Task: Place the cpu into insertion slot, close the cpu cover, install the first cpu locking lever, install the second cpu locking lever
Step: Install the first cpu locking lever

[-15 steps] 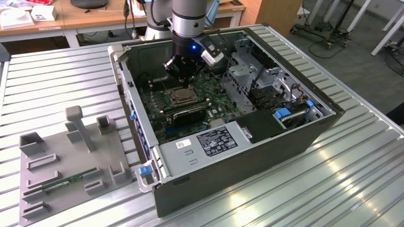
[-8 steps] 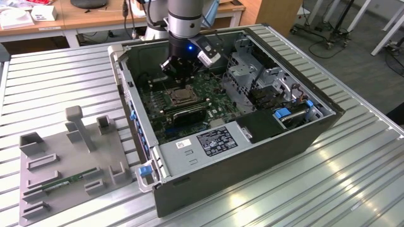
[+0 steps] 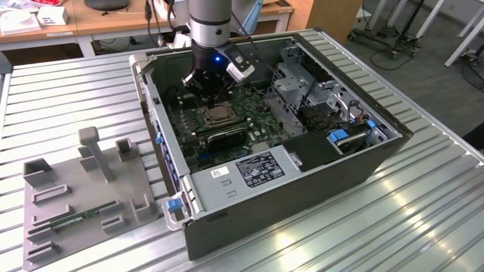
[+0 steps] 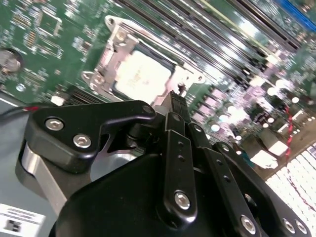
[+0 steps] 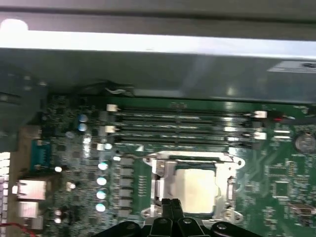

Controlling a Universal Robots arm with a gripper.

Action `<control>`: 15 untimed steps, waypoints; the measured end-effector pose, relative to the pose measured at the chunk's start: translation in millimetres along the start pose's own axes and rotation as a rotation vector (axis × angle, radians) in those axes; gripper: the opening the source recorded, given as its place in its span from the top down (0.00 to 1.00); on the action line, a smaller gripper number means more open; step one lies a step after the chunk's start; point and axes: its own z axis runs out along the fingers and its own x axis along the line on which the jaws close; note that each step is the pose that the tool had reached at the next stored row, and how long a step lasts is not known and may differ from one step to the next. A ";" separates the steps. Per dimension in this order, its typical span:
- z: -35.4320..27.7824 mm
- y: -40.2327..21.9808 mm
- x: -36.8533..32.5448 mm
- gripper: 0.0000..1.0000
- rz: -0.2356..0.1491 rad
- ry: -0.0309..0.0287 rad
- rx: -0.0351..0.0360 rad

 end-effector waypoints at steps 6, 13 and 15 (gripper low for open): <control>-0.2 0.4 18.2 0.89 0.000 -0.0045 0.0001; -0.2 0.7 30.7 0.89 0.000 -0.0067 0.0001; -0.2 0.8 34.4 0.89 0.000 -0.0080 -0.0006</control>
